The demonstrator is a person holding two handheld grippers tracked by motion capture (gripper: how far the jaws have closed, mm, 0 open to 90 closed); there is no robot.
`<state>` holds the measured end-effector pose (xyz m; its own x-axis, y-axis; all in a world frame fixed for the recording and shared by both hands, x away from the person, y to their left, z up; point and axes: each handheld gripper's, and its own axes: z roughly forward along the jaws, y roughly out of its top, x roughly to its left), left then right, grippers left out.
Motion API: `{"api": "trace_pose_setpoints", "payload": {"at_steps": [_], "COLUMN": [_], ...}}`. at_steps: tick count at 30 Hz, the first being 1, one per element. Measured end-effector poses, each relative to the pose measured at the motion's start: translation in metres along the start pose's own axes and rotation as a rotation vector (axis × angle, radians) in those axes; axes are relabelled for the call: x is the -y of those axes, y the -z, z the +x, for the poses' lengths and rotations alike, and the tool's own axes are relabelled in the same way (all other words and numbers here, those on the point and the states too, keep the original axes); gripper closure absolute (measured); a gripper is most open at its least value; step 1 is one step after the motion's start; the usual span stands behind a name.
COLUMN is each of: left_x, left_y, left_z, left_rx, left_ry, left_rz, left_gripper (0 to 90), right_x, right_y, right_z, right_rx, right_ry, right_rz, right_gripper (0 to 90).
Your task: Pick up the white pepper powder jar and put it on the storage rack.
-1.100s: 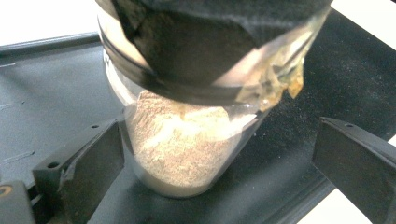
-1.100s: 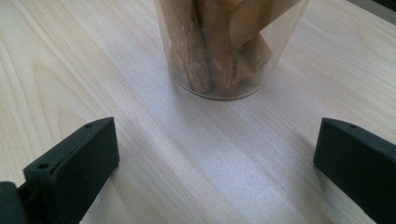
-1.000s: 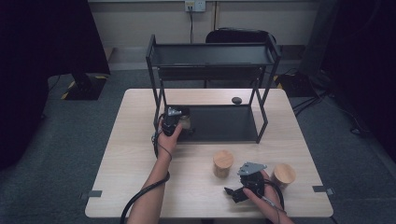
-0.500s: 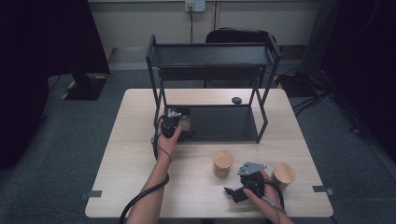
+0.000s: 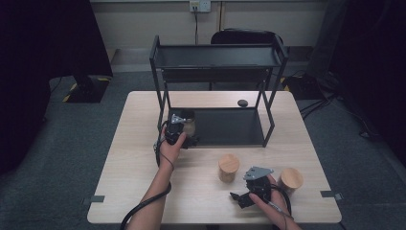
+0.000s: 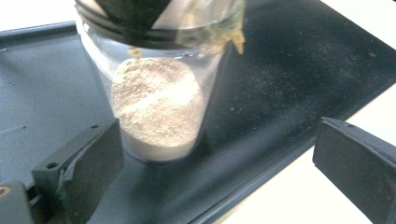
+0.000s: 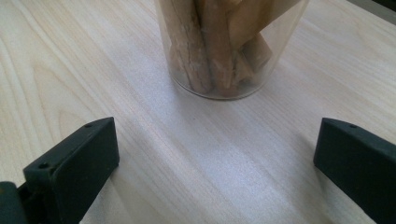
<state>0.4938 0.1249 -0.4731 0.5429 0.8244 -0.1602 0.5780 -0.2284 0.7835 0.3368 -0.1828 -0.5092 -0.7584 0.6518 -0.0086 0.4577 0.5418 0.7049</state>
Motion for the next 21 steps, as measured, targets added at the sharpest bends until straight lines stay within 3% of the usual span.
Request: {"api": "trace_pose_setpoints", "payload": {"at_steps": [21], "left_x": [0.002], "left_y": [0.012], "left_z": [-0.017], "left_rx": [0.092], "left_ry": [-0.051], "left_rz": [0.015], "left_gripper": [2.2], "right_x": [0.0], "right_y": [0.0], "right_z": [0.0], "right_rx": [0.0], "right_ry": [0.0], "right_rz": [0.0], "right_gripper": [0.0]}}
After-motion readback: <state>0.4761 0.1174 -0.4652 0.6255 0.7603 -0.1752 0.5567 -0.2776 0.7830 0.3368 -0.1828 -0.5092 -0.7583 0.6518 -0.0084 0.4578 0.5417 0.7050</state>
